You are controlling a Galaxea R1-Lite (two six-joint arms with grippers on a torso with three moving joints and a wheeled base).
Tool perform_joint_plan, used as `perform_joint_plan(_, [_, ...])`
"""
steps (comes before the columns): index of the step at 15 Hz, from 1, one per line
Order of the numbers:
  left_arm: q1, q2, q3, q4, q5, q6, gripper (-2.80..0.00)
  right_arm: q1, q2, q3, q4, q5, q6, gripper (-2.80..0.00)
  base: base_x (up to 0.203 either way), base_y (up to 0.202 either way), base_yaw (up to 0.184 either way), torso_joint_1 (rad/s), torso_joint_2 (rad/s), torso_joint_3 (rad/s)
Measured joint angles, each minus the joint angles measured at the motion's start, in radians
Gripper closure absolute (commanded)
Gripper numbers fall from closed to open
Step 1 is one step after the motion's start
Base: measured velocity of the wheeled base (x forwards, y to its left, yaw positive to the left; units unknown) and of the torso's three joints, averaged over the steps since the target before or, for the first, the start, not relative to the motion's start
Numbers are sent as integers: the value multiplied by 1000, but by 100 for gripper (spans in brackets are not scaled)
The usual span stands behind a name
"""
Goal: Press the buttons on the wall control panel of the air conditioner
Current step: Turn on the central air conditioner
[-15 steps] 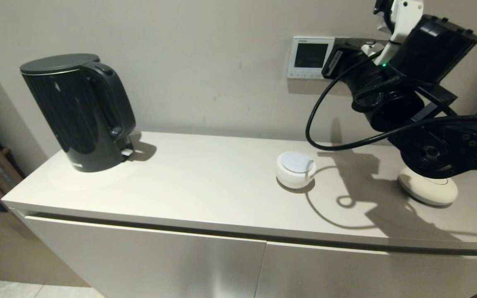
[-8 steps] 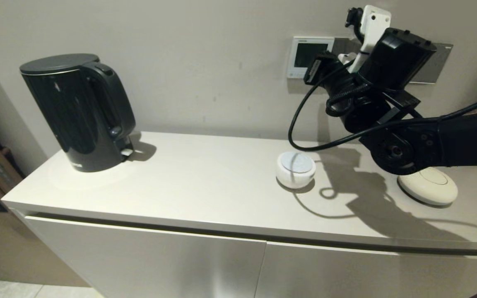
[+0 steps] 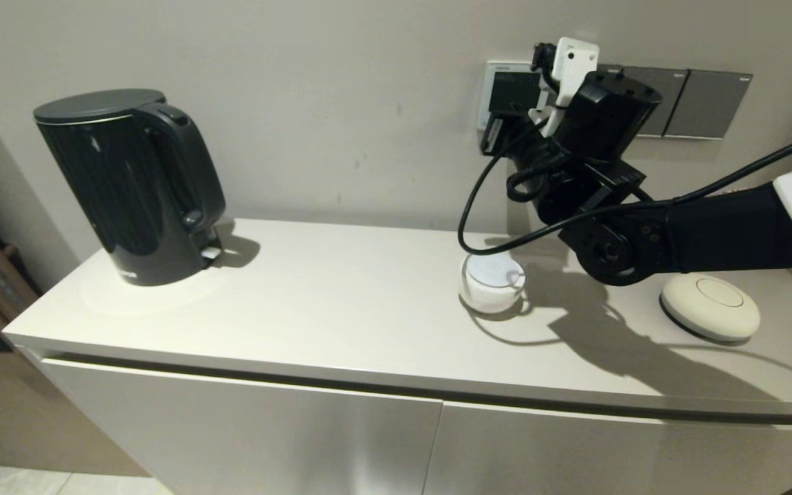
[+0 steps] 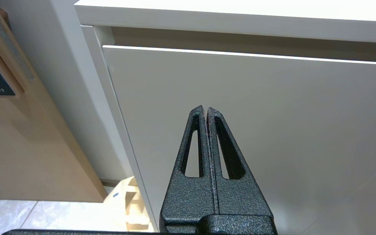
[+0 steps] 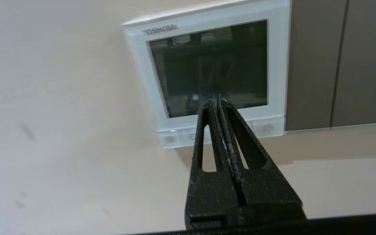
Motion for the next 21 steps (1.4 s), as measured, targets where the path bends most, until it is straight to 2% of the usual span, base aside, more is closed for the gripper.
perform_joint_plan(8, [0, 0, 0, 0, 0, 0, 0, -18, 22, -4, -24, -11, 8, 0, 0, 0, 0, 0, 0, 0])
perform_joint_plan(15, [0, 0, 0, 0, 0, 0, 0, 28, -42, 102, -53, -10, 9, 0, 0, 0, 0, 0, 0, 0])
perform_joint_plan(21, [0, 0, 0, 0, 0, 0, 0, 18, -68, 141, -51, -10, 8, 0, 0, 0, 0, 0, 0, 0])
